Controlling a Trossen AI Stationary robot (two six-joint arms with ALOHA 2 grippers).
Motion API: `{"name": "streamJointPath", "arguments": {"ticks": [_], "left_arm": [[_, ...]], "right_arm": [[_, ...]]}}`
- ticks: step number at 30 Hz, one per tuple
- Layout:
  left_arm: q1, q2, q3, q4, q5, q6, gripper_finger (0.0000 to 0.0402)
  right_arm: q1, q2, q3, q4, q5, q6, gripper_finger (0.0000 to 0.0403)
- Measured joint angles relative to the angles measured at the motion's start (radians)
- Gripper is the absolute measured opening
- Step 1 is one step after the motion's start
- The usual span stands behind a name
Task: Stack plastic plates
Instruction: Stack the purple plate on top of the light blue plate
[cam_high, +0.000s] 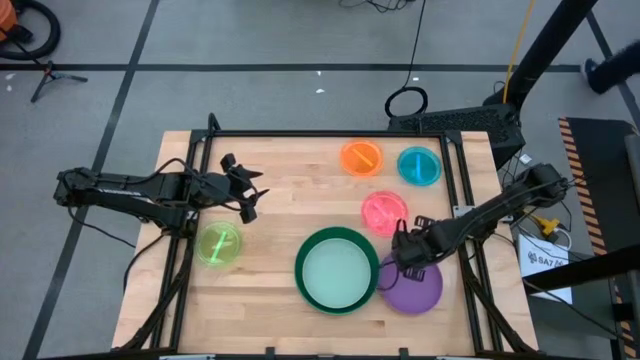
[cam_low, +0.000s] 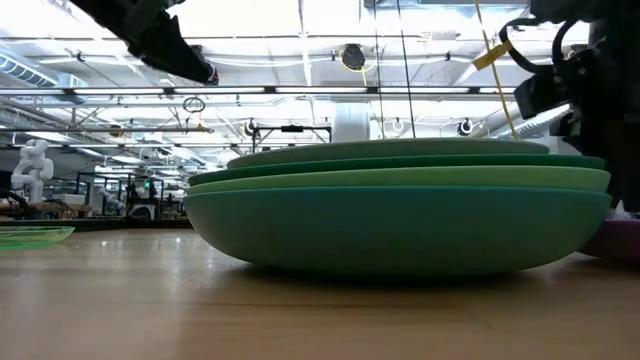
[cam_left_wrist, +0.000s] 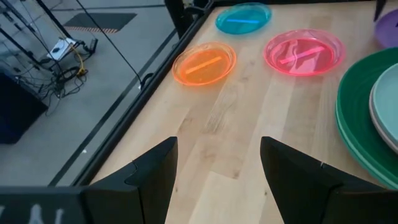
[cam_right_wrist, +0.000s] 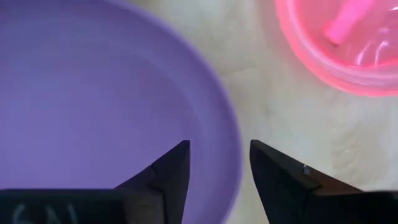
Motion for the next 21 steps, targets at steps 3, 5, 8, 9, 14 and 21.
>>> {"name": "streamJointPath", "arguments": {"ticks": [3,5,8,9,14,21], "left_arm": [[0.000,0.000,0.000,0.014,0.000,0.031,0.0234],[0.000,0.000,0.000,0.034,0.000,0.052,0.0234],[0.000,0.000,0.000,0.052,0.000,0.078,0.0234],[0.000,0.000,0.000,0.055,0.000,0.083,0.0234],[0.000,0.000,0.000,0.057,0.000,0.103,0.0234],[0.001,0.000,0.000,0.077,0.000,0.113,0.0234]], "right_arm": [[-0.021,-0.058,-0.033,0.000,0.031,0.011,0.0159],[-0.036,-0.085,-0.053,0.004,0.038,0.013,0.0159],[-0.051,-0.105,-0.094,0.051,0.033,0.018,0.0159],[-0.054,-0.105,-0.109,0.073,0.021,0.019,0.0159],[-0.060,-0.101,-0.166,0.137,0.010,0.039,0.0159],[-0.060,-0.101,-0.172,0.166,0.010,0.032,0.0153]]}}
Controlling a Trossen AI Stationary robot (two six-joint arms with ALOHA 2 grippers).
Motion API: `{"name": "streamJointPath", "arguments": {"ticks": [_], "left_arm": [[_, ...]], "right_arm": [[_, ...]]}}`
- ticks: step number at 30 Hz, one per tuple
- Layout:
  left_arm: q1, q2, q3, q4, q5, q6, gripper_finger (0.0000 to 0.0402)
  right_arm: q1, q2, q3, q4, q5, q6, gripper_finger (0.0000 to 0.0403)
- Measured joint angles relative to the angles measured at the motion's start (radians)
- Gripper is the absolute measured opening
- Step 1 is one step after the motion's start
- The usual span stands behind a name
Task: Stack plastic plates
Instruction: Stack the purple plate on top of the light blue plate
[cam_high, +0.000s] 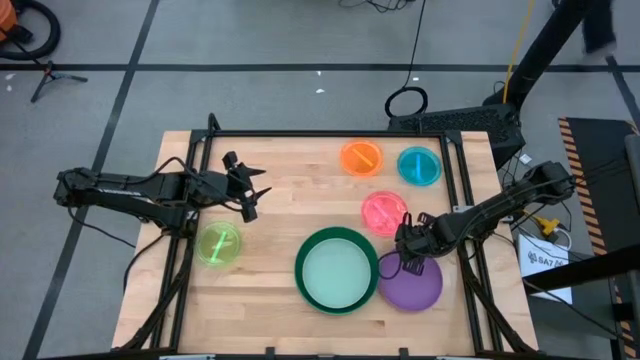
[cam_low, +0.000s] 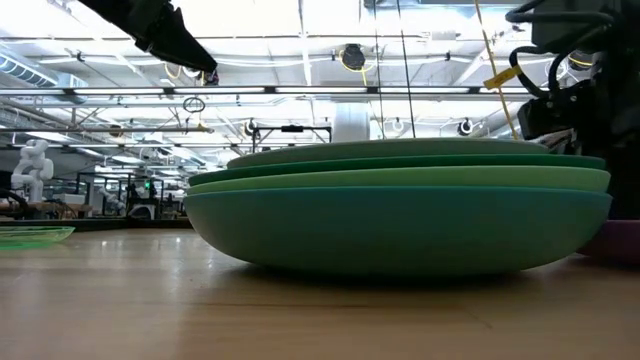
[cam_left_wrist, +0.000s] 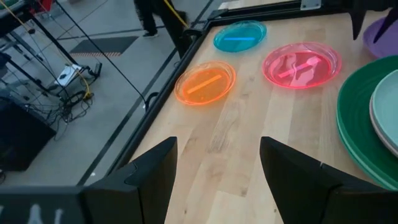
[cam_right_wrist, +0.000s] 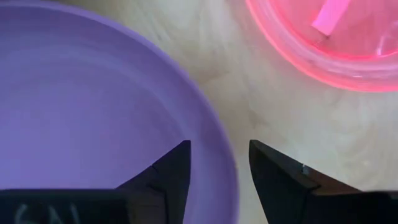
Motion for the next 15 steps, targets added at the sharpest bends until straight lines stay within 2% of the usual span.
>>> {"name": "streamJointPath", "arguments": {"ticks": [9,15], "left_arm": [[0.000,0.000,0.000,-0.007,0.000,0.000,0.0234],[0.000,0.009,0.000,-0.009,0.000,0.007,0.0234]], "right_arm": [[0.000,0.000,0.000,0.014,-0.002,0.002,0.0112],[0.000,0.000,0.000,0.023,-0.039,0.003,0.0063]]}}
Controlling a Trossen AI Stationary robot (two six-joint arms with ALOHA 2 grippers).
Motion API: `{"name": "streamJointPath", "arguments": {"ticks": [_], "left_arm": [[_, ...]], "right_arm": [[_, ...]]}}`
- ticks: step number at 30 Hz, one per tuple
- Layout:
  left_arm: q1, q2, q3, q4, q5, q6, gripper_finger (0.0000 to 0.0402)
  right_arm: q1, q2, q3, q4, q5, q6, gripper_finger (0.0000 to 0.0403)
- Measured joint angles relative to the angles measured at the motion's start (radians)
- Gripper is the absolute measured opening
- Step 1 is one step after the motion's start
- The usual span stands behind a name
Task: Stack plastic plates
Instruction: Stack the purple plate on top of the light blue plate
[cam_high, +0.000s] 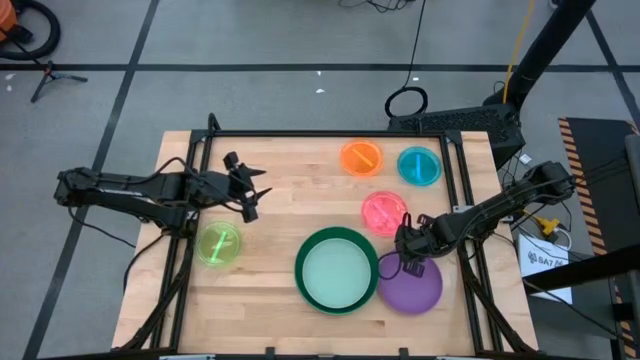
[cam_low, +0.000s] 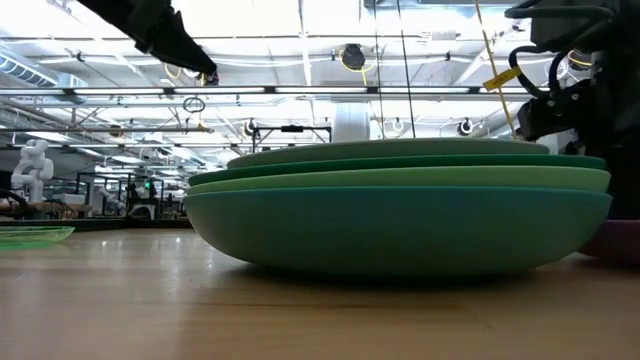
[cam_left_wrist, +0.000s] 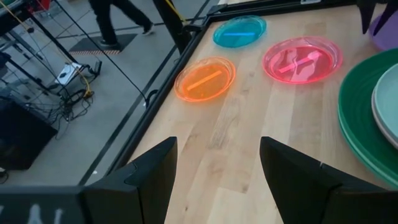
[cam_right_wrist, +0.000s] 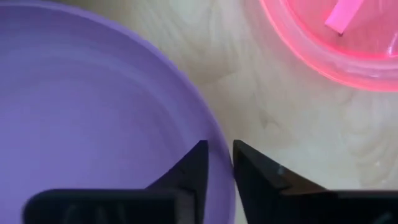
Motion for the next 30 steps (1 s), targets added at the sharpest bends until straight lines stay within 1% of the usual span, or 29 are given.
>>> {"name": "streamJointPath", "arguments": {"ticks": [4,5,10,15,20,23,28,30], "left_arm": [[0.000,0.016,0.000,0.006,0.000,0.024,0.0234],[0.000,0.022,0.000,0.010,0.000,0.031,0.0234],[0.000,0.047,0.000,0.034,0.000,0.044,0.0234],[0.002,0.073,0.000,0.035,0.000,0.032,0.0234],[0.002,0.087,0.000,0.037,0.000,-0.005,0.0234],[0.002,0.087,0.000,0.041,-0.018,-0.054,0.0234],[-0.004,0.087,0.000,0.029,-0.021,-0.115,0.0234],[-0.009,0.087,0.000,0.028,-0.021,-0.127,0.0234]], "right_arm": [[0.000,-0.007,0.000,-0.012,-0.034,-0.011,0.0016],[0.000,-0.010,0.000,-0.020,-0.048,-0.017,0.0010],[0.000,-0.046,0.000,-0.071,-0.069,0.003,0.0008],[0.000,-0.130,0.000,-0.103,-0.092,0.049,0.0004],[0.000,-0.222,0.061,-0.261,-0.092,0.121,0.0003],[0.000,-0.272,0.122,-0.317,-0.065,0.145,0.0002],[-0.001,-0.323,0.210,-0.332,0.074,0.158,0.0001],[0.000,-0.327,0.237,-0.373,0.091,0.164,0.0001]]}}
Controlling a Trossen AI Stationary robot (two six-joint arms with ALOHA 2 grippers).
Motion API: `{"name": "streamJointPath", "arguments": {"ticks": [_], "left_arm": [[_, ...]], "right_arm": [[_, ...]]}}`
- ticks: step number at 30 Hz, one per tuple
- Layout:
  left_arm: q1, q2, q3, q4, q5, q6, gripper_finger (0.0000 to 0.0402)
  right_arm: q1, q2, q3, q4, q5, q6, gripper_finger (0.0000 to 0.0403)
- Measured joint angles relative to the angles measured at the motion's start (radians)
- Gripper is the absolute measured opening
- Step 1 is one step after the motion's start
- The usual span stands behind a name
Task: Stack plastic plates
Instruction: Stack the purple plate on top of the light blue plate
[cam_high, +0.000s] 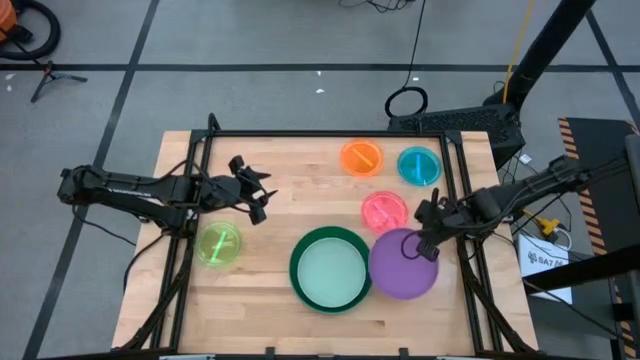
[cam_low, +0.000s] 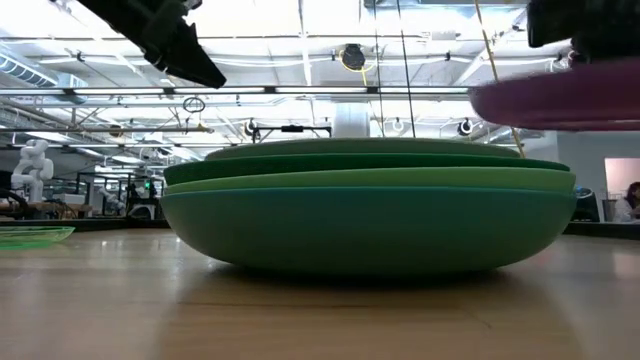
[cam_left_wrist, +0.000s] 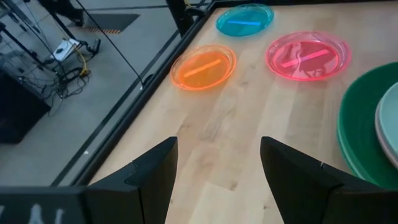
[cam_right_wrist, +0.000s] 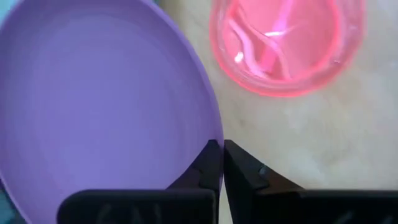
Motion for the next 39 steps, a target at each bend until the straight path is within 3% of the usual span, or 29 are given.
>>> {"name": "streamJointPath", "arguments": {"ticks": [5,18,33,39], "left_arm": [[-0.022,0.000,0.000,-0.004,0.000,-0.035,0.0234],[-0.138,0.000,0.000,-0.038,0.002,-0.096,0.0234],[-0.177,0.000,0.000,-0.038,0.005,-0.120,0.0234],[-0.177,0.000,0.000,-0.040,-0.004,-0.141,0.0234]], "right_arm": [[0.000,-0.002,0.062,-0.028,0.034,-0.003,0.0001],[-0.003,0.063,0.082,0.307,0.191,-0.120,0.0001],[-0.090,0.351,0.082,0.529,0.159,-0.120,0.0006],[-0.108,0.393,0.082,0.596,0.137,-0.139,0.0035]]}}
